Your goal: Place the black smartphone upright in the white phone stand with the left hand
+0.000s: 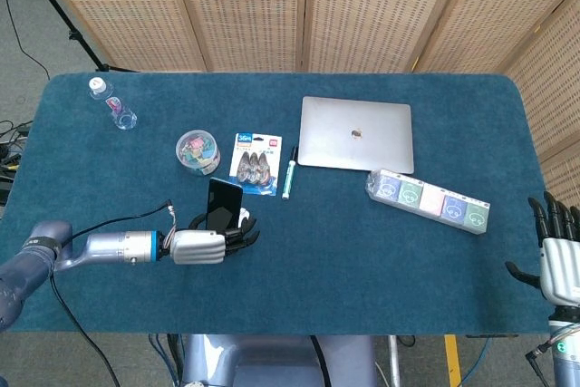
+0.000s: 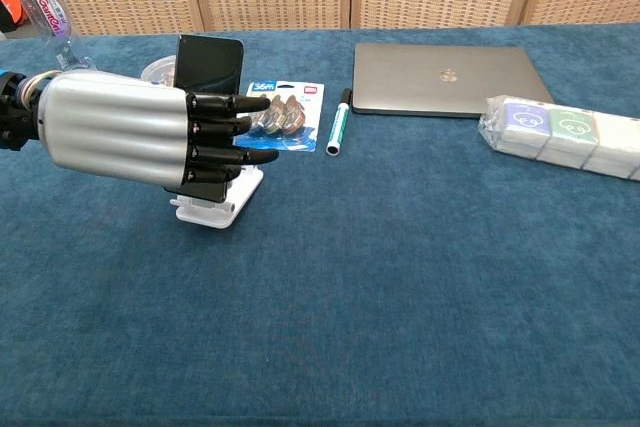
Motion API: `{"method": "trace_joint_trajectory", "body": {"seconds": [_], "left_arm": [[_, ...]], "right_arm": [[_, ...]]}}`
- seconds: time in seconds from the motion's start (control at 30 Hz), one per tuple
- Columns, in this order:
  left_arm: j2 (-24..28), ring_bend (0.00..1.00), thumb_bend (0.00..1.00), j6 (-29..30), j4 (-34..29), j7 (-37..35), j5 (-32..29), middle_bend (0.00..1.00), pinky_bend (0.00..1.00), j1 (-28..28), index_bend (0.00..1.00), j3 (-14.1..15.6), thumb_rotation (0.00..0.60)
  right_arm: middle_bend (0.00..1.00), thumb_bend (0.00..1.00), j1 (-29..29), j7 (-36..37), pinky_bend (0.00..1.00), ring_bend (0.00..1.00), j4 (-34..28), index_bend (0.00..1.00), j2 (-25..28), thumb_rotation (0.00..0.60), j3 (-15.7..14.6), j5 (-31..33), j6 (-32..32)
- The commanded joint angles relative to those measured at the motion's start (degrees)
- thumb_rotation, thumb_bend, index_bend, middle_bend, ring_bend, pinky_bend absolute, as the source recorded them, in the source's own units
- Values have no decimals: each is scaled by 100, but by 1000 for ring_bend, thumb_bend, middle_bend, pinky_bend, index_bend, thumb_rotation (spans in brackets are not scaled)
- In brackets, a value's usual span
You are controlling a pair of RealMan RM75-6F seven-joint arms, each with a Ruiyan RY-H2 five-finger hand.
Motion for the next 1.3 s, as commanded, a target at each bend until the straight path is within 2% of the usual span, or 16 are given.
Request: {"method": "trace_joint_trajectory", "body": {"seconds": [0.03, 0.33, 0.53, 0.63, 0.93, 1.03, 1.2, 1.3], "left_arm": [[-7, 278, 207, -35, -59, 116, 4, 182, 149, 60, 375, -45, 600], [-177, 278, 206, -91, -51, 498, -51, 168, 149, 280, 373, -205, 600], [-302, 278, 207, -62, 68, 493, -22, 161, 149, 386, 365, -214, 600], [-327, 275, 205, -22, 133, 455, -14, 127, 149, 411, 350, -231, 600], [-370, 172, 174, 17, 216, 357, -11, 7, 149, 484, 248, -251, 600], [-347, 119, 167, 64, 220, 321, 9, 0, 149, 482, 201, -255, 600], [-238, 10, 129, 257, 145, 266, 16, 0, 141, 515, 48, -287, 600], [-88, 0, 102, 406, -53, 250, 11, 0, 125, 559, 3, -306, 600]], "right_arm": [[0, 0, -5, 9, 0, 0, -12, 0, 10, 600, -1, -11, 10], [0, 0, -15, 27, 0, 0, -55, 0, 34, 600, -5, -39, 30], [0, 0, -17, 25, 0, 0, -65, 0, 41, 600, -18, -41, 15], [0, 0, -21, 37, 0, 0, -67, 0, 45, 600, -16, -43, 22], [0, 0, -17, 22, 0, 0, -75, 0, 40, 600, -19, -54, 21], [0, 0, -17, 15, 0, 0, -78, 0, 39, 600, -22, -58, 22], [0, 0, -16, -4, 0, 0, -76, 0, 34, 600, -26, -53, 16], [0, 0, -11, -23, 0, 0, -72, 0, 23, 600, -36, -52, -1]]}}
